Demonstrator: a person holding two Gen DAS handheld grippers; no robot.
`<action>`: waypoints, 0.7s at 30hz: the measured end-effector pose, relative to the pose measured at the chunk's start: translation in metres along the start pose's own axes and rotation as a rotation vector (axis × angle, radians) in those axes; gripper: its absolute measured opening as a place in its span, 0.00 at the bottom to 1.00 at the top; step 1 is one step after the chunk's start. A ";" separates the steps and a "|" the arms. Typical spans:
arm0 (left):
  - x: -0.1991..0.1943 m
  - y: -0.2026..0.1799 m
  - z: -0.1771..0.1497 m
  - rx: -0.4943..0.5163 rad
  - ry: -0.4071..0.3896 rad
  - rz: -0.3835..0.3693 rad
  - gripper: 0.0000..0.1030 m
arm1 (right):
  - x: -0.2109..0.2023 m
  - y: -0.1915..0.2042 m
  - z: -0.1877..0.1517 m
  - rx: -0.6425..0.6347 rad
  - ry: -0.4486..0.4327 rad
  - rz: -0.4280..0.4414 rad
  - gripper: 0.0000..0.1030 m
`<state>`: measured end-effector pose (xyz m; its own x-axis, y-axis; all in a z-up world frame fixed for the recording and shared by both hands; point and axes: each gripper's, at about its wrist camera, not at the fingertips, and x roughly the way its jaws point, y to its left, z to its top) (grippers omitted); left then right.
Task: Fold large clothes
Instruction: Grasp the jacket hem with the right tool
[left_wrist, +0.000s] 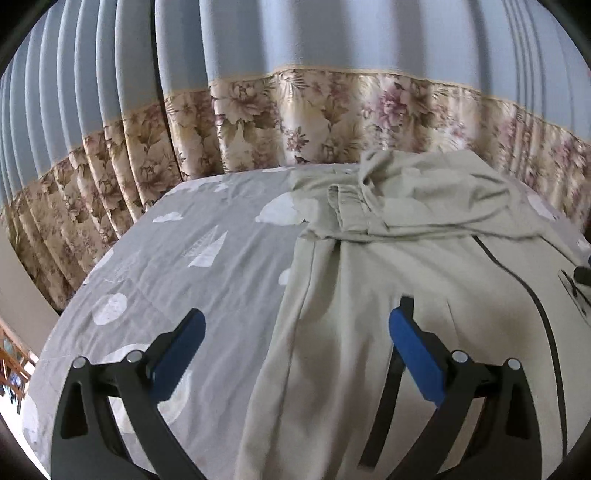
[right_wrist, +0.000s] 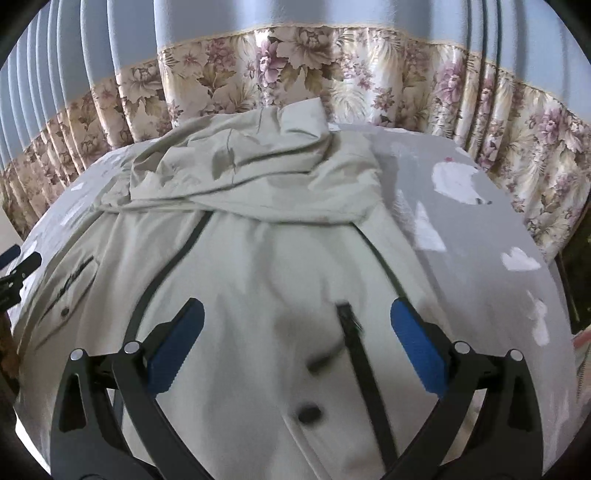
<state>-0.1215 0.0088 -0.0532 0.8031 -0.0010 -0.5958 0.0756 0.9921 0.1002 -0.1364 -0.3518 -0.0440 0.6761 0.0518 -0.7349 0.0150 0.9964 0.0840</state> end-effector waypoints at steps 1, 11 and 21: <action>-0.003 0.003 -0.003 0.001 0.010 -0.001 0.97 | -0.008 -0.008 -0.008 -0.002 0.005 -0.009 0.97; -0.059 0.043 -0.057 -0.049 0.008 0.077 0.97 | -0.091 -0.082 -0.106 0.061 0.063 -0.116 0.71; -0.074 0.035 -0.099 -0.003 0.062 -0.011 0.97 | -0.099 -0.074 -0.149 0.097 0.069 -0.070 0.35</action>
<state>-0.2366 0.0564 -0.0840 0.7643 -0.0042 -0.6449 0.0823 0.9924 0.0911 -0.3139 -0.4202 -0.0779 0.6185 -0.0099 -0.7857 0.1337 0.9867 0.0928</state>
